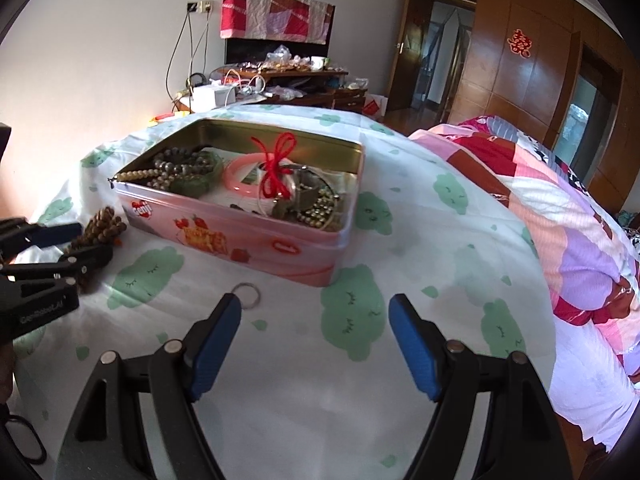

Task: Organize jewelry
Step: 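Close the left gripper on the brown wooden bead strand, then lift the wooden bead strand with the left gripper while the right grasps the silver ring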

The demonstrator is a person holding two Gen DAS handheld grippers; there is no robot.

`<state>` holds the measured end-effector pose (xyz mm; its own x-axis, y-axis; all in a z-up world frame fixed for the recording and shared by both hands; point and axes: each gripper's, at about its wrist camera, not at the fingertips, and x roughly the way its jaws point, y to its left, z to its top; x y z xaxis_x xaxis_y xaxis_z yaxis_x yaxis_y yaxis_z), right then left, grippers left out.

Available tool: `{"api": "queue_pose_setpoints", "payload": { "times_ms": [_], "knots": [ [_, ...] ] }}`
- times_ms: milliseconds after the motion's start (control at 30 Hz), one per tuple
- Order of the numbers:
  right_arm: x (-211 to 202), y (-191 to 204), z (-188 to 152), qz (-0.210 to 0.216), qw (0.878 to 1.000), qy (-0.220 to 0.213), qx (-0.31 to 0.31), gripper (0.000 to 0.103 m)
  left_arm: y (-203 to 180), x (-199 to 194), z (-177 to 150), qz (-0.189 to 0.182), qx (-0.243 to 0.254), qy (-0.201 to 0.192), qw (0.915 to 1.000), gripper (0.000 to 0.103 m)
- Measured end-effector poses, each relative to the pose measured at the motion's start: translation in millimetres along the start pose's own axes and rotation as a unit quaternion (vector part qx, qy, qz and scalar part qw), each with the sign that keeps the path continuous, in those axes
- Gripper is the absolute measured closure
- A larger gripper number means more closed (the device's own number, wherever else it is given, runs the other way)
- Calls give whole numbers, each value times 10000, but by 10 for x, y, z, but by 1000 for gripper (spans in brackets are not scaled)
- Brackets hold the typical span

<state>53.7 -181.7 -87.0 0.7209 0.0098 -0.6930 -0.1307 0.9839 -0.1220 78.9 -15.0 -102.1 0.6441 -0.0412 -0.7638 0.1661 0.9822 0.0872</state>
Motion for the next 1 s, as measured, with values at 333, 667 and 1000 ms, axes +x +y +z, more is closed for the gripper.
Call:
{"api": "queue_pose_setpoints", "payload": {
  "times_ms": [333,667,1000],
  "knots": [
    [265,234,103,234,9978,554,-261,44,68,9,-8,-17,10,-138,9999,78],
    [255,210,67,763,9953,584,-138,76,39,-8,-38,-21,53,-194,9998,78],
    [247,234,80,819,9949,570,-152,81,-10,-26,-53,-59,64,-209,9997,78]
  ]
}}
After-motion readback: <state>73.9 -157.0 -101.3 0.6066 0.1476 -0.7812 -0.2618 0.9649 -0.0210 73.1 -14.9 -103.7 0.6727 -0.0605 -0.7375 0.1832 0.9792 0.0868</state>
